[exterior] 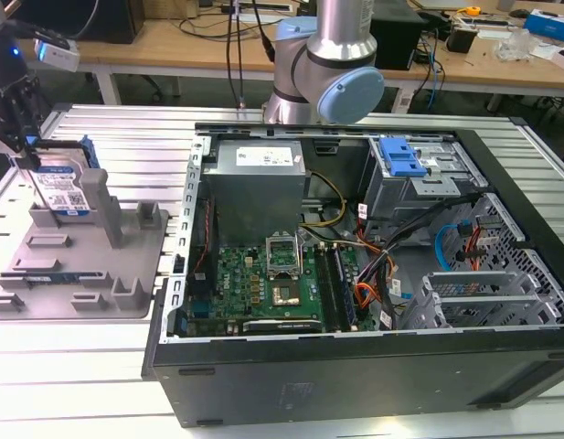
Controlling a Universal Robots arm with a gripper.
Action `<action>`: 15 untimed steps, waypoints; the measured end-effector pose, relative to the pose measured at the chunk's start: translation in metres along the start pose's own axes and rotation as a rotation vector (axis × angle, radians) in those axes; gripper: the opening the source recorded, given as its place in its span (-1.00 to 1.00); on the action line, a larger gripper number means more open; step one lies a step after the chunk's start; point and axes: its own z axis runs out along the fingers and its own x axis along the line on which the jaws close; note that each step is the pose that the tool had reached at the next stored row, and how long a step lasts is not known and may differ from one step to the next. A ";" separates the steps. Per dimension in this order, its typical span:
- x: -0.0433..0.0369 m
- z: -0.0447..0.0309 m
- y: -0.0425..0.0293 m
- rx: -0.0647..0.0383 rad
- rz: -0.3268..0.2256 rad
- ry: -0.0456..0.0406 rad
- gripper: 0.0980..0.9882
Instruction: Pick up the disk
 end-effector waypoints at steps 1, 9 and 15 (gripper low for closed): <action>0.0001 -0.0028 0.0001 0.000 0.000 0.0000 -0.40; 0.0011 -0.0606 0.0019 0.000 0.000 0.0000 -0.40; 0.0018 -0.0967 0.0030 0.000 0.000 -0.0001 -0.40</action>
